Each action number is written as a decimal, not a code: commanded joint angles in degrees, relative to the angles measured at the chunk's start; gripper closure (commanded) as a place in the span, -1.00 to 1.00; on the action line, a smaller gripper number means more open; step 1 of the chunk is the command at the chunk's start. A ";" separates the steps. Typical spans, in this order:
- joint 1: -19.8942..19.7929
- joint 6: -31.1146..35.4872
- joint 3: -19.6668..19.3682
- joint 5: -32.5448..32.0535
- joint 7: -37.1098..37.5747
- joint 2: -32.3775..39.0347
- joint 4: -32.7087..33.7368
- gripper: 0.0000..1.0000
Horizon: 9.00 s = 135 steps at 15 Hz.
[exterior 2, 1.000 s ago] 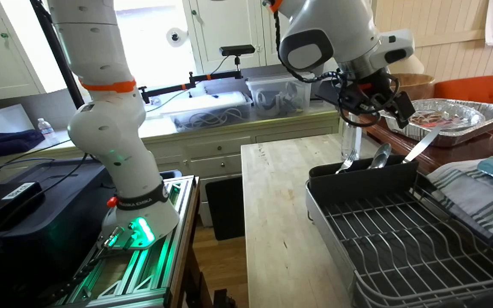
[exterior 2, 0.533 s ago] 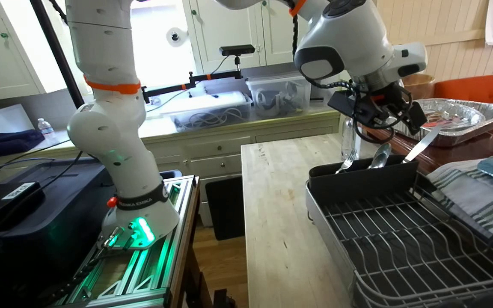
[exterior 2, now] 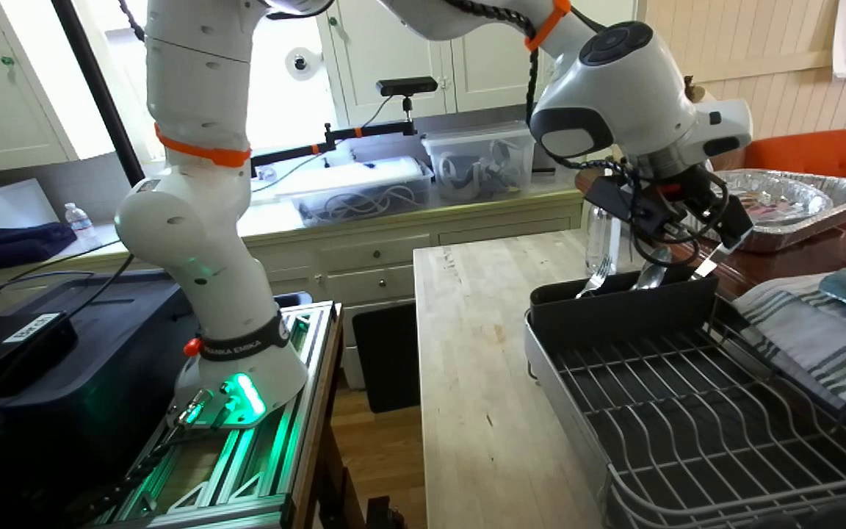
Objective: Take the knife off the drying rack and place it on the counter top
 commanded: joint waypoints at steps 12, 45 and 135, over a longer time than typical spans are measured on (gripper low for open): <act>-0.66 4.19 3.31 2.56 -0.36 13.23 13.36 -0.29; -7.23 16.98 16.22 10.94 -20.54 -5.44 1.77 0.87; -1.46 -8.64 22.27 -41.47 -1.71 8.60 -7.98 0.87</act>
